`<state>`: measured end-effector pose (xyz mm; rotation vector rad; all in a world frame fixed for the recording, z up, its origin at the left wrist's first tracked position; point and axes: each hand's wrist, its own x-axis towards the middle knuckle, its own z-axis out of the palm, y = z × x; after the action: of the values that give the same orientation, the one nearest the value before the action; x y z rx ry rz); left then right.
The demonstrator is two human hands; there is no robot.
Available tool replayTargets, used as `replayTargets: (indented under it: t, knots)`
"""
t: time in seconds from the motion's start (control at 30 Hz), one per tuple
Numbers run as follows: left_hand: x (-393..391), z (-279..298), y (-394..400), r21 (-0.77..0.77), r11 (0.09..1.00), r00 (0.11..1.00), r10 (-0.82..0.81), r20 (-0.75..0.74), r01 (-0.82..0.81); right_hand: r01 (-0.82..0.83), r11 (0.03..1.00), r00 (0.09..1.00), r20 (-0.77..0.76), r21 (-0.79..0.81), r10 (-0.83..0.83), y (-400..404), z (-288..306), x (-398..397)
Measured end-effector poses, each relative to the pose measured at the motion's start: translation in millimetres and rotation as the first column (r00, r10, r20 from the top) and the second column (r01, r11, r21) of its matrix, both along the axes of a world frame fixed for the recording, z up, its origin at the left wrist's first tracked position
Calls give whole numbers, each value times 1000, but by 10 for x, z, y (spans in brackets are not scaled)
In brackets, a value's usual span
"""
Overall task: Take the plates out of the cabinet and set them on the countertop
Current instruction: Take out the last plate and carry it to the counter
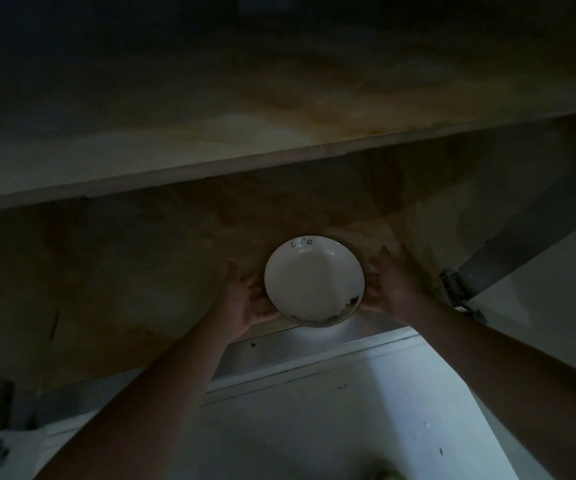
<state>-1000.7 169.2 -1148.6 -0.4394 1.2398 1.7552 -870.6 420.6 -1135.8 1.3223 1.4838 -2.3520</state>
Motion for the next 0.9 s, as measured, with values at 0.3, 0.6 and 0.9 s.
replayTargets:
  t: [0.3, 0.6, 0.9]
  knots:
    - [-78, -22, -113, -110, 977, 982, -185, -26, 181, -121, 986, 993, -6, -116, 121, 30, -146, 140]
    - [-91, 150, -186, -150, 974, 968, -194, -159, 171, -60, 994, 996, -67, -96, 54, 26, -58, 147]
    - [18, 307, -363, -176, 980, 980, -120, -158, 91, -155, 986, 987, -44, 57, 157, -237, 64, 178]
